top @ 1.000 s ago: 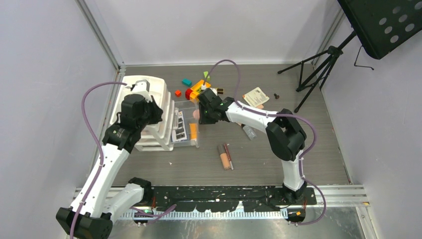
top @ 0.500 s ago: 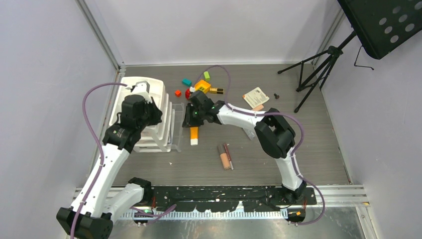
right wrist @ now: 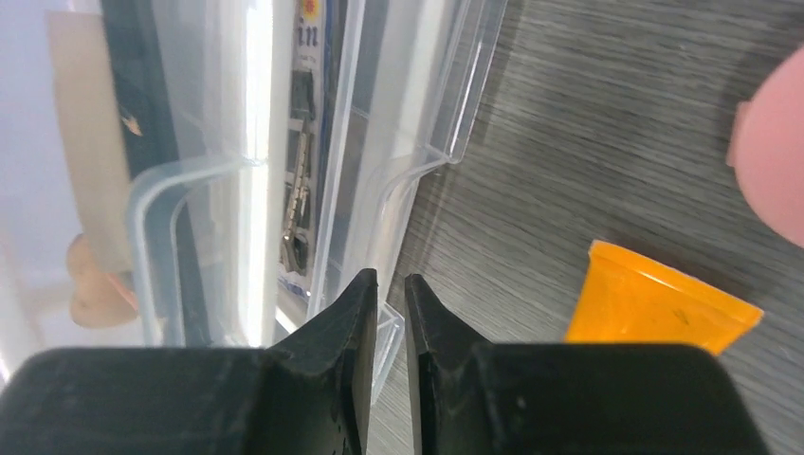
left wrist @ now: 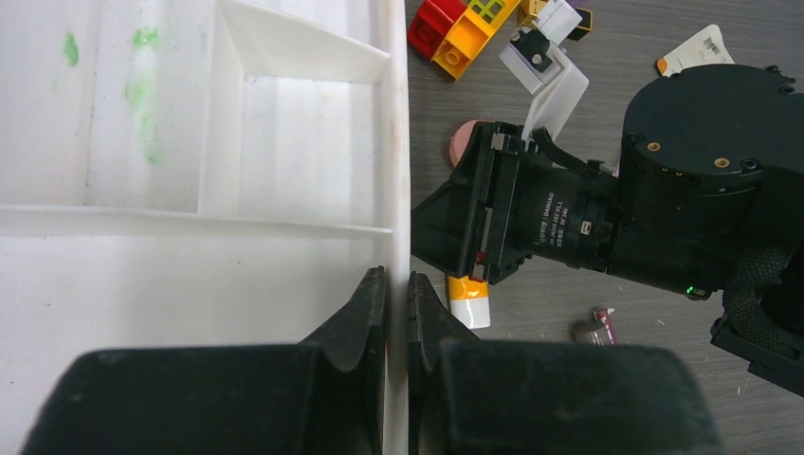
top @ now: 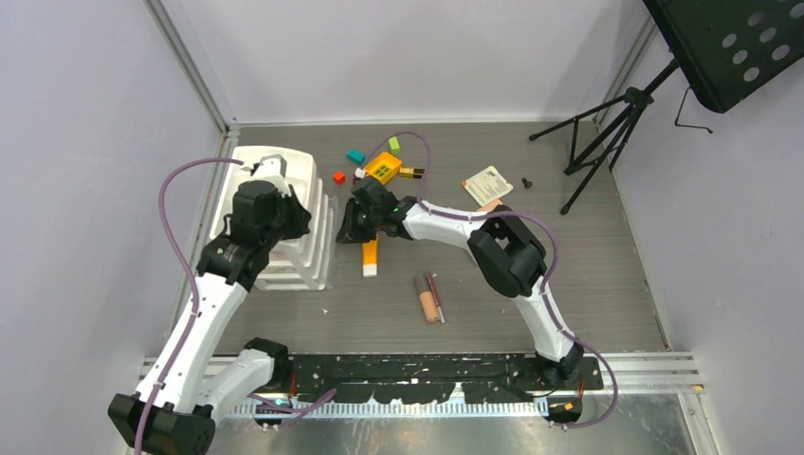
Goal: Organize the makeup
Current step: Close the drawer in the storage box.
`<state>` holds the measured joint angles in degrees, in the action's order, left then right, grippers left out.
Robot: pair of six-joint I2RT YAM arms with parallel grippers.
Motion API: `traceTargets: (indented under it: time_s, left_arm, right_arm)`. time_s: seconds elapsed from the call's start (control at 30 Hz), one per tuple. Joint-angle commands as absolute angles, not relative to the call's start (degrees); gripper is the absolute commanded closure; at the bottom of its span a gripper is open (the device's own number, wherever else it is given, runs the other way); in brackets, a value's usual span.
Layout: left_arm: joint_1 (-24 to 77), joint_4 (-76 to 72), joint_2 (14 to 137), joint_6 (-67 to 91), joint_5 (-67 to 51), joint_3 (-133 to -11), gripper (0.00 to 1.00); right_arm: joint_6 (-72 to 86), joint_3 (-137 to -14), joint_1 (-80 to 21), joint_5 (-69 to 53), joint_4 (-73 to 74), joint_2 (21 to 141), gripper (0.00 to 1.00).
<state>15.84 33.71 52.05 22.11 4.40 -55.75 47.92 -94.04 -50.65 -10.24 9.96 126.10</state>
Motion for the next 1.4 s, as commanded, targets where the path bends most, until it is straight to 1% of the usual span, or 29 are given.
traceTargets:
  time_s: [0.0, 0.17, 0.47, 0.63, 0.73, 0.83, 0.97, 1.07, 1.37]
  left_arm:
    - [15.64, 29.55, 51.77, 24.6, 1.65, -55.63, 1.0]
    - [15.65, 29.39, 51.95, 24.9, 1.36, -55.55, 1.0]
    - [15.64, 29.27, 52.34, 25.06, 1.01, -55.43, 1.0]
    - [15.64, 29.27, 52.43, 24.62, 1.98, -55.65, 1.0]
    - [15.64, 29.45, 52.59, 24.23, 2.37, -56.08, 1.0]
    - [15.64, 29.61, 52.88, 24.08, 2.33, -56.31, 1.0]
    - [15.64, 29.57, 53.44, 24.08, 1.77, -56.4, 1.0]
    - [15.64, 29.46, 53.53, 24.12, 1.59, -56.5, 1.0]
    - [15.64, 29.75, 53.47, 24.67, 0.27, -58.25, 1.0]
  right_arm:
    - [51.67, -97.1, -50.98, -11.7, 2.23, 126.45, 0.78]
    - [54.57, -98.07, -51.05, -14.67, -2.09, 127.85, 0.78]
    - [57.22, -99.03, -51.73, -17.06, -4.96, 130.3, 0.79]
    - [52.44, -94.11, -51.65, -8.29, -0.63, 124.69, 0.8]
    - [47.54, -91.74, -51.47, -1.81, 4.71, 119.86, 0.8]
    - [45.25, -88.18, -51.06, 2.73, 5.29, 114.85, 0.79]
    - [47.78, -81.51, -49.88, 0.91, -0.97, 109.75, 0.75]
    - [52.09, -77.28, -49.15, -4.98, -8.79, 107.75, 0.7]
    - [68.57, -70.11, -48.98, -14.2, -36.25, 110.71, 0.61]
